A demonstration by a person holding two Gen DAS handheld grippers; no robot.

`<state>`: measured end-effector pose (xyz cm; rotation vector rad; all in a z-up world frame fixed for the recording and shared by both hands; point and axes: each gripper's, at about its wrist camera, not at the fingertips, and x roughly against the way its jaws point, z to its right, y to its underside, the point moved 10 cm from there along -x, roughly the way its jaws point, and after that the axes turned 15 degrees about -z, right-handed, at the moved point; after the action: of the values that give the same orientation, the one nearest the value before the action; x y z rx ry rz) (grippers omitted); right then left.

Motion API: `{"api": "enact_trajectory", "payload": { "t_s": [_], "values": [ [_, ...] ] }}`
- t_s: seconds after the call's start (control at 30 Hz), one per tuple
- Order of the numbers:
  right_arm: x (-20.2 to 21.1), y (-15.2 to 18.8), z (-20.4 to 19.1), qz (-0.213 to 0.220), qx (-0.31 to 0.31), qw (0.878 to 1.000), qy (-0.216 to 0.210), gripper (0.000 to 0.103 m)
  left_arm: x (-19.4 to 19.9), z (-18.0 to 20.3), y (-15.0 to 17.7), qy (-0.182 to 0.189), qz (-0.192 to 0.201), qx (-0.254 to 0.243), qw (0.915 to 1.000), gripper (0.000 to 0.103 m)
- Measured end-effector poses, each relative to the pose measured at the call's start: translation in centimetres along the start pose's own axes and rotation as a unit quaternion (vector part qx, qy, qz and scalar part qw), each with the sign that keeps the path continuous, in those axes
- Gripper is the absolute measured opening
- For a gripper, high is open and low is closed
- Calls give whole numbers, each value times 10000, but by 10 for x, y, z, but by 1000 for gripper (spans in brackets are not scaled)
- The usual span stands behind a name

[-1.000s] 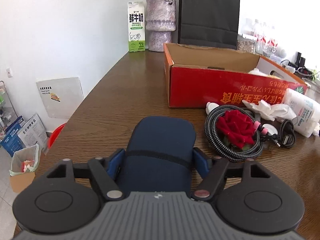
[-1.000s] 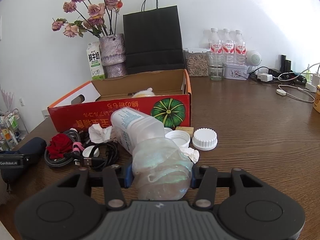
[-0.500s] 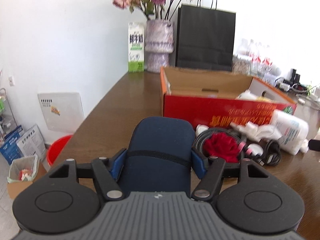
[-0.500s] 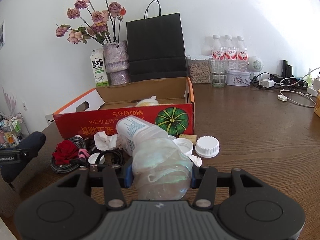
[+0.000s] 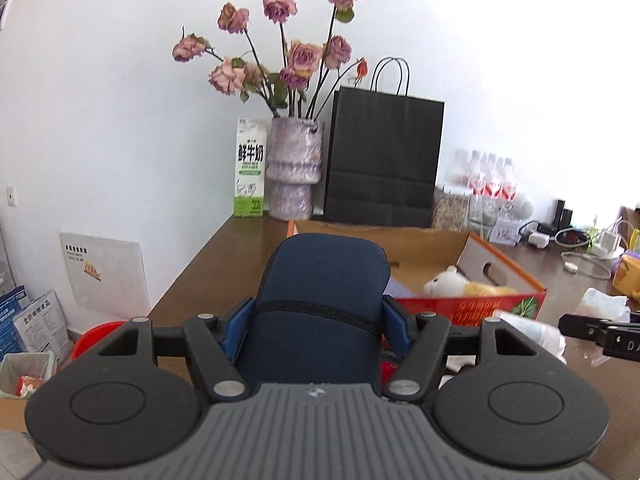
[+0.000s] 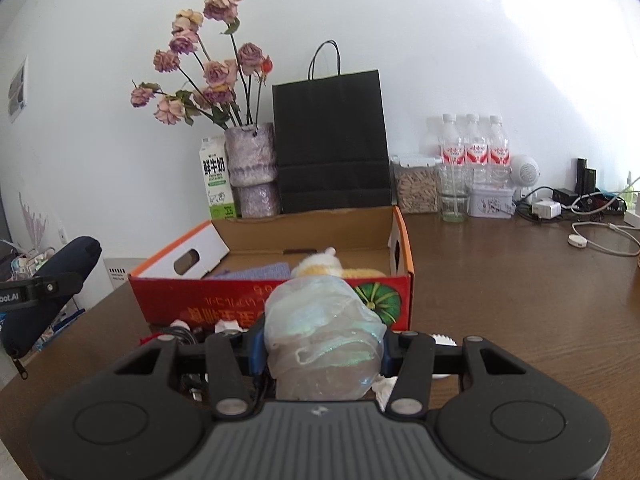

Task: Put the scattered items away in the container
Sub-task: 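Carry the navy case and plastic bag over the box with both grippers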

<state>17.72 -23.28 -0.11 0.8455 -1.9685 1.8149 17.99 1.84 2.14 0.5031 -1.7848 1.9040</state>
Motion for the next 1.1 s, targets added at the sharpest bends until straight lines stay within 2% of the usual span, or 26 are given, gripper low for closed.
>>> {"api": "enact_trajectory", "payload": {
  "t_s": [0.3, 0.5, 0.73, 0.9, 1.0, 1.1],
  "values": [
    [0, -33, -13, 339, 86, 9993, -139, 48, 0, 26, -35, 268, 390, 18, 9989, 67],
    [-10, -64, -18, 549, 115, 9983, -171, 48, -13, 41, -60, 389, 535, 43, 9978, 67],
    [-38, -111, -20, 743, 134, 9970, -151, 48, -52, 49, -85, 487, 501, 226, 9973, 67],
    [-72, -139, -16, 691, 1, 9975, -165, 49, -94, 54, -104, 541, 393, 435, 9968, 67],
    [-98, -143, -20, 558, -22, 9982, -198, 48, -122, 51, -104, 390, 332, 595, 9969, 67],
    [-115, -134, -25, 377, 141, 9990, -197, 48, -143, 49, -88, 322, -17, 510, 9982, 67]
  ]
}}
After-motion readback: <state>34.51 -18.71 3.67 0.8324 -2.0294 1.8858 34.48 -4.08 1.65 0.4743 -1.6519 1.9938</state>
